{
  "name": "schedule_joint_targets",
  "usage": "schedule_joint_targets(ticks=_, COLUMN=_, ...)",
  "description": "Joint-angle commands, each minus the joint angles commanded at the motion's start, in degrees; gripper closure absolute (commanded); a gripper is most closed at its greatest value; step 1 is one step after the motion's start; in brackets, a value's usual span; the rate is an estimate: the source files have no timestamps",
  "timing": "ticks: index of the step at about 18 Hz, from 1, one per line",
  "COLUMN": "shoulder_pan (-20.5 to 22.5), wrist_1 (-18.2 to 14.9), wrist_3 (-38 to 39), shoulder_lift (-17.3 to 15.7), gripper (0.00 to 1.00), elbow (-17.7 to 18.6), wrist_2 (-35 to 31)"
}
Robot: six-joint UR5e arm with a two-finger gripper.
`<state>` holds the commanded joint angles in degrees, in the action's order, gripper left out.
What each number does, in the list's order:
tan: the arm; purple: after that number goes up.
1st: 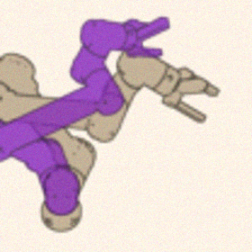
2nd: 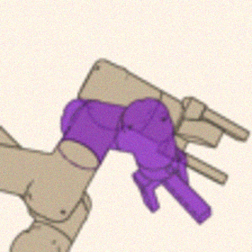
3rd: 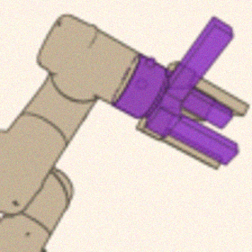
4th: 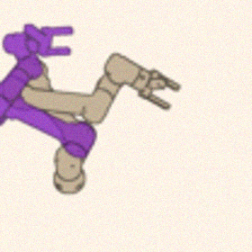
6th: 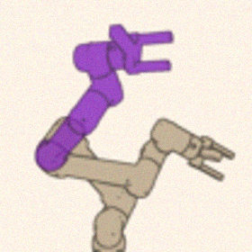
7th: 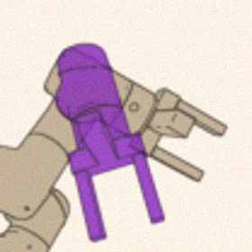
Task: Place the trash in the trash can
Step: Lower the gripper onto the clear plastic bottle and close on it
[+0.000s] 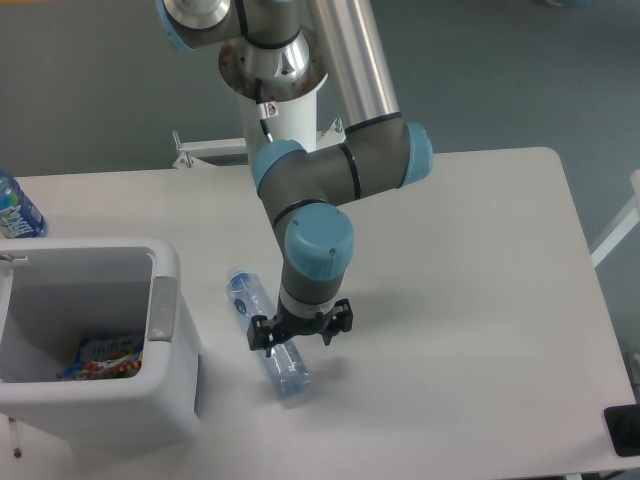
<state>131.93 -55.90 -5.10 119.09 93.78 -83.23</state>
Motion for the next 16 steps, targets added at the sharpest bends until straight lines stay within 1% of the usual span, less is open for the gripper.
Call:
schedule_joint_targets(ticks=4, shoulder_pan=-1.0, wrist_1=-0.2, wrist_3=0.0, shoulder_lift=0.2, gripper=0.00, elbow=0.4, wrist_2=-0.6)
schedule_joint_targets(ticks=16, shoulder_pan=-1.8, wrist_1=-0.5, wrist_3=-0.3, shoulder_lift=1.1, gripper=0.00, elbow=0.9, wrist_2=-1.1)
